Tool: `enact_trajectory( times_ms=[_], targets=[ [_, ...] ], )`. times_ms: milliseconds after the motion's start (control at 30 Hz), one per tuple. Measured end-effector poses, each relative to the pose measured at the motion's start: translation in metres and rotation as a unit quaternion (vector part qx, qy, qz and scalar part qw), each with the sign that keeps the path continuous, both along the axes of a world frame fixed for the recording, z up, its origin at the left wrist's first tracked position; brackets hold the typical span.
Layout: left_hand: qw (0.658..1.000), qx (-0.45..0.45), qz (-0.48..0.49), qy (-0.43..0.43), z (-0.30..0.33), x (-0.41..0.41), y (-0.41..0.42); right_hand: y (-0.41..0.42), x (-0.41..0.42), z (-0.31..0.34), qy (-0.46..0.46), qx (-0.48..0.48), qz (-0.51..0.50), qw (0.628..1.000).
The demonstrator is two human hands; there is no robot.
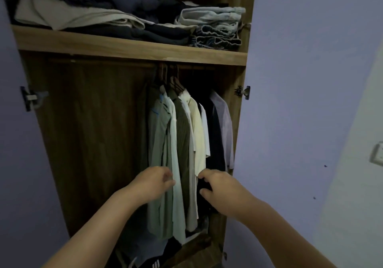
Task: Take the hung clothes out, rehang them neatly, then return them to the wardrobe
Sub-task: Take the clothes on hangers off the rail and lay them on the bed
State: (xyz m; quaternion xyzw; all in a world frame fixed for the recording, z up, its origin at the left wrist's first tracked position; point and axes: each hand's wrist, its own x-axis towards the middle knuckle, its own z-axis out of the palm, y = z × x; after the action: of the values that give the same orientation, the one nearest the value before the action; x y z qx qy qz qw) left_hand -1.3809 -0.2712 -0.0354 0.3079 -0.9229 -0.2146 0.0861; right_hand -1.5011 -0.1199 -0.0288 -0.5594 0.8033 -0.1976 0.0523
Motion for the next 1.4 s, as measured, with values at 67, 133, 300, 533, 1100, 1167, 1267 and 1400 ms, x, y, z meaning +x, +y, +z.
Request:
enact_trajectory(
  times_ms=[67, 133, 300, 533, 1100, 1167, 1267, 1400],
  targets=[
    [1.0, 0.0, 0.012, 0.017, 0.003, -0.015, -0.017, -0.02, -0.022, 0.007, 0.004, -0.022, 0.014, 1.0],
    [0.999, 0.005, 0.026, 0.034, 0.008, -0.029, -0.033, -0.042, -0.044, 0.016, 0.003, -0.04, 0.027, 0.999],
    [0.996, -0.009, 0.07, 0.061, 0.021, -0.054, -0.072, -0.107, -0.082, 0.037, -0.002, -0.079, 0.069, 0.994],
    [0.989, -0.041, 0.122, 0.068, 0.028, -0.066, -0.137, -0.197, -0.098, 0.054, -0.024, -0.132, 0.084, 0.987],
    [0.986, -0.024, 0.085, 0.139, 0.045, -0.09, -0.33, -0.406, -0.105, 0.077, 0.045, -0.154, -0.078, 0.984],
    [0.985, -0.028, 0.085, 0.146, 0.045, -0.09, -0.338, -0.42, -0.101, 0.079, -0.017, -0.164, -0.086, 0.983],
    [0.983, -0.03, 0.084, 0.159, 0.046, -0.09, -0.35, -0.439, -0.098, 0.081, -0.093, -0.13, -0.102, 0.982],
    [0.98, -0.038, 0.086, 0.175, 0.045, -0.09, -0.363, -0.454, -0.096, 0.081, -0.107, -0.088, -0.133, 0.981]
  ],
)
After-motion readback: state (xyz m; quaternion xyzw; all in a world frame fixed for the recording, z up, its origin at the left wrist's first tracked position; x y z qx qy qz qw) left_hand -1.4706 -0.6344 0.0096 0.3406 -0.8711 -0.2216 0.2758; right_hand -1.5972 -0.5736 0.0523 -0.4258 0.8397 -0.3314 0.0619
